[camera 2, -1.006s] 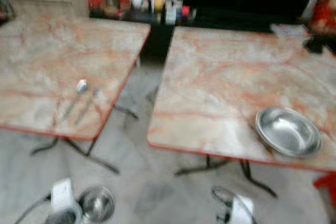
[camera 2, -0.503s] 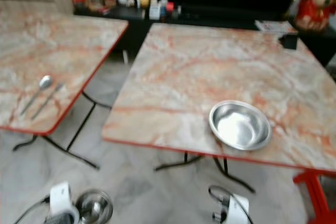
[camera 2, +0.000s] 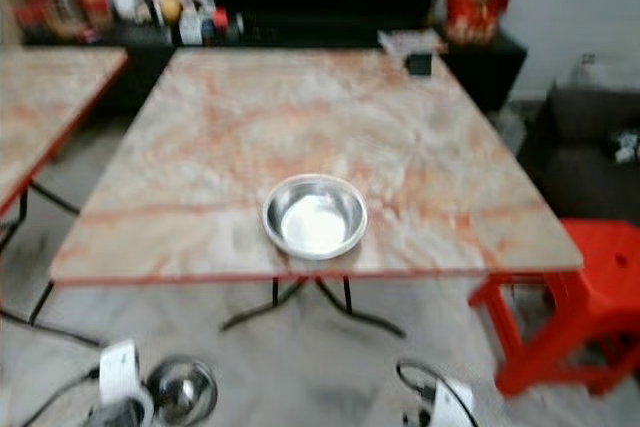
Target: Setting the table
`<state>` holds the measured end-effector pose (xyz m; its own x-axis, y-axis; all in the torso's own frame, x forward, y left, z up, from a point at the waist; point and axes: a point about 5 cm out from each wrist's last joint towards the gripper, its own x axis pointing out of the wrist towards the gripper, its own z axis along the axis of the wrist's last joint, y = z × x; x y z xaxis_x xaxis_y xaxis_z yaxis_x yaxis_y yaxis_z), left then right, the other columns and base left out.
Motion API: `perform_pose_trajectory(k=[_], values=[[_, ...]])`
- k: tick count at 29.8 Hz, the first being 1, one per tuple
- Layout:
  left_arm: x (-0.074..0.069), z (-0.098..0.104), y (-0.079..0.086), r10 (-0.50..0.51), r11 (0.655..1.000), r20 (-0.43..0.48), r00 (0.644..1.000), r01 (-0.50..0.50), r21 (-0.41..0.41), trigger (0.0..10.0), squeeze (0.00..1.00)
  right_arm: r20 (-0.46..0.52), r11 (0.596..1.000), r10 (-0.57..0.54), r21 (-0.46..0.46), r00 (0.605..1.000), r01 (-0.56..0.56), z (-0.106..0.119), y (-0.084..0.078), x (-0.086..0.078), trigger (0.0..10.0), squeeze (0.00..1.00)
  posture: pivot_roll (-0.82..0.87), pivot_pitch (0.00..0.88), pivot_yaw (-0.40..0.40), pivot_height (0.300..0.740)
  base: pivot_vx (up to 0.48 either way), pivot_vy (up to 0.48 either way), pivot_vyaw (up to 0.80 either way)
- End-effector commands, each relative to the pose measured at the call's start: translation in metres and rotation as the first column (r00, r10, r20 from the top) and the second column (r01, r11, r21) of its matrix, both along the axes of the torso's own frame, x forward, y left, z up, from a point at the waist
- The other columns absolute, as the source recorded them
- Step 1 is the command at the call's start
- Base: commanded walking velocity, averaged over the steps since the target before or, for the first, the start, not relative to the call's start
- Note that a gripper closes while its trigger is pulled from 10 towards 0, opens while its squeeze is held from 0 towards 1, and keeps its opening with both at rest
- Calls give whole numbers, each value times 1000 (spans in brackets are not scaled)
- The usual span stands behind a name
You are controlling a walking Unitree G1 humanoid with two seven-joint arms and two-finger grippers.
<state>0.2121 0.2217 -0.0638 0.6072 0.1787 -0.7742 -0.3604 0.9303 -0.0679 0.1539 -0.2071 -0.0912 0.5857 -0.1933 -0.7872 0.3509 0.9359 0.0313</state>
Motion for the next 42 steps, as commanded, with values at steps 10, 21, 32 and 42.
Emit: perform_pose_trajectory(k=[10,21,32,42], values=[[-1,-2,-8,-8,1000,-11,1000,8,-15,10000,0,-2,1000,-6,-24,1000,6,1,-8,-2,10000,0,-59,0,-15,740,144,-389,0],[1,-2,-11,-12,1000,1,1000,12,-11,10000,0,6,1000,-3,-25,1000,3,2,-11,-1,10000,0,-56,0,-24,740,175,-382,0],[2,12,20,146,972,130,981,-166,166,10000,0,-1,1000,12,-26,1000,-12,2,-12,-2,10000,0,-39,0,-35,740,0,0,0],[-16,34,77,348,821,280,895,-435,370,10000,0,-4,999,36,-16,999,-37,1,-8,0,10000,0,-11,0,-40,740,0,0,0]])
